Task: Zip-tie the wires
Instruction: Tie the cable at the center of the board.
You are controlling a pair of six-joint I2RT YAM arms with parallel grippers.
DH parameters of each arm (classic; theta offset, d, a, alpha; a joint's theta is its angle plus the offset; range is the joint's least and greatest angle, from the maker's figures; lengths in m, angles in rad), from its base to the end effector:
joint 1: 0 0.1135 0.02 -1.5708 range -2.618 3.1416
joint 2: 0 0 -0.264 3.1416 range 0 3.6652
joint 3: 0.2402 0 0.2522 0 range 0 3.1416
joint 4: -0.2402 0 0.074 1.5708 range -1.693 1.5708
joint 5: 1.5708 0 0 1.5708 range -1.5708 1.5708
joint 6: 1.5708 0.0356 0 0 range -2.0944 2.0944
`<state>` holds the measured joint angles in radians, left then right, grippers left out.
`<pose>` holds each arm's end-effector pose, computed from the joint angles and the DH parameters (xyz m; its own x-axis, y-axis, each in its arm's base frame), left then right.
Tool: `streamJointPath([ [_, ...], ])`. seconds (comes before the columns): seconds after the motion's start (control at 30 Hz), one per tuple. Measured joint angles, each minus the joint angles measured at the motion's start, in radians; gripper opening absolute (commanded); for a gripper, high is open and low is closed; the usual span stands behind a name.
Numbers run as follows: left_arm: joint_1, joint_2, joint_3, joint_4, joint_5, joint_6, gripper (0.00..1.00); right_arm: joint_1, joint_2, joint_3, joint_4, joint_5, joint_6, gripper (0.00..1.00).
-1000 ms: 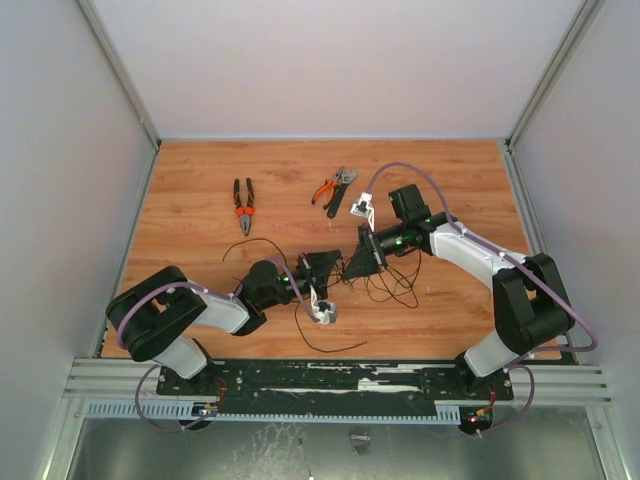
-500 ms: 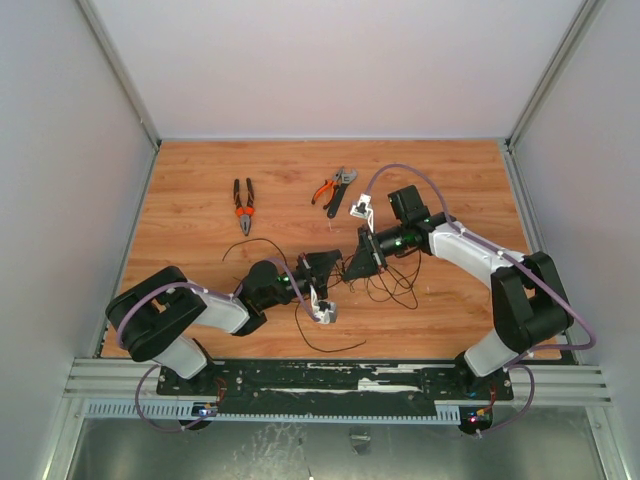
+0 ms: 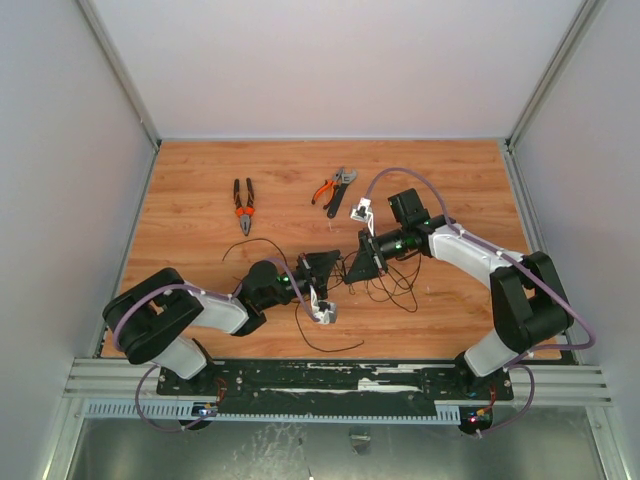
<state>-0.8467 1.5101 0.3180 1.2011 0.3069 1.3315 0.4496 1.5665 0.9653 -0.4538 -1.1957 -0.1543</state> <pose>0.1630 -0.2006 0.1726 0.8896 0.3921 -0.2344 0.2109 0.1026 0.9721 0.2538 0.1592 0.2127 -0.6862 -0.3936 -0.6118 -0.6862 0.0709 0.7240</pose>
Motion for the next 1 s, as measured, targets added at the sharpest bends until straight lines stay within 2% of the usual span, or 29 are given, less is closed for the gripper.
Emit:
streamJointPath([
  [1.0,-0.015,-0.01,0.0,-0.033,-0.045,0.053,0.0,0.0,0.037,0.076,-0.009,-0.002,0.046,0.0],
])
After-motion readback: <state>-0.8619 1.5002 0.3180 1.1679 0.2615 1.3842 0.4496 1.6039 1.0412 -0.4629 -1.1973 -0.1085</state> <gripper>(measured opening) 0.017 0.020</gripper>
